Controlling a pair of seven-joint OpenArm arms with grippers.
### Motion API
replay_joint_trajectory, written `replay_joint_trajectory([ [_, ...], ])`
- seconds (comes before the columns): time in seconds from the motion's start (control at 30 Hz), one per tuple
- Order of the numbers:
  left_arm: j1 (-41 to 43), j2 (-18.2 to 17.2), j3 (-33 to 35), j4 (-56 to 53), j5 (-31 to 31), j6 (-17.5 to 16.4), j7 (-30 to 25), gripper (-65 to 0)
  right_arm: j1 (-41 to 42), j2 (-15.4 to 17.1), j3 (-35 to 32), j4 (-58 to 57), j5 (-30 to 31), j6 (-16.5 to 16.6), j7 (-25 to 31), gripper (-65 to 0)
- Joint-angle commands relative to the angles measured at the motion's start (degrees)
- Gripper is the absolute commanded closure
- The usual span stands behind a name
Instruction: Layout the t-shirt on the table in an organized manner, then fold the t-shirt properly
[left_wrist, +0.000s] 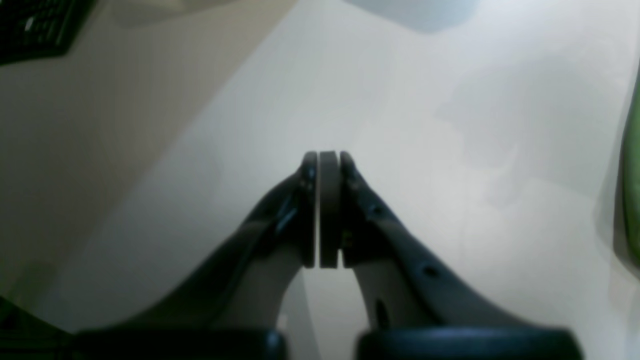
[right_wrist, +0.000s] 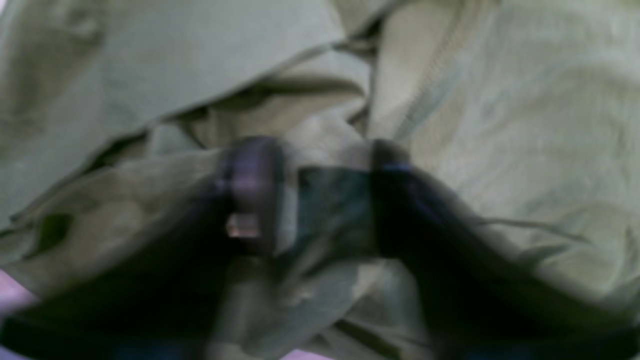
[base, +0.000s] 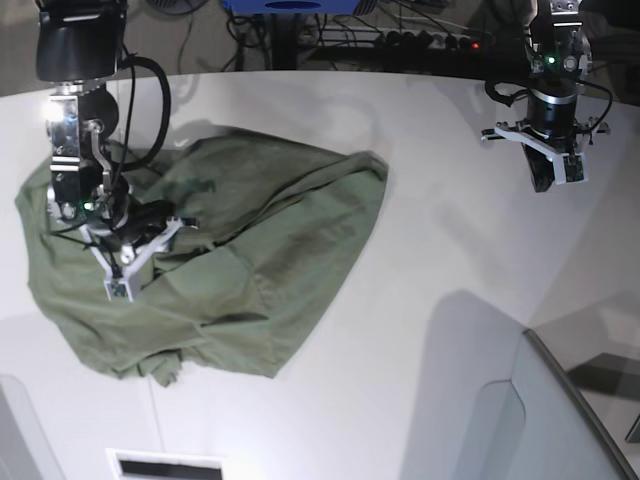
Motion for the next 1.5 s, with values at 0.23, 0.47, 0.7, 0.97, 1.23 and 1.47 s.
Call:
replay_joint_trajectory([
  [0.23,0.07,-0.35,-0.31,0.79,0.01,0.32,-1.19,0.0,1.38,-1.69,-0.46,1.85,0.31,0.16,0.42,0.0],
  [0.47,-0.2,-0.35,-0.31,-0.79,0.01,0.32,-1.27,0.0,-0.91,-6.27,-16.9,10.73,0.4,0.25,-3.62,-0.2],
  [0.7,-1.16,-0.53,-0.84,-0.79,0.01,0.32,-1.27,0.0,-0.29,-11.72,-32.81,11.09,0.4,0.25,-3.8,-0.2],
  [0.97,-1.34,-0.71,-0.93,-0.79,0.01,0.32,-1.27,0.0,3.93,-12.6,-51.01,11.52,2.51,0.25,-3.45,-0.6],
  [1.23,-2.04,-0.71,-0.93,-0.79,0.01,0.32,-1.1,0.0,12.19,-12.68,-53.82,11.35,17.19,0.25,-3.45,-0.8],
  [1.47,-1.69,-0.71,-0.93,-0.79,0.01,0.32,-1.1,0.0,13.6,-10.22,-53.74,11.61,24.49,0.16,-3.62,-0.9],
])
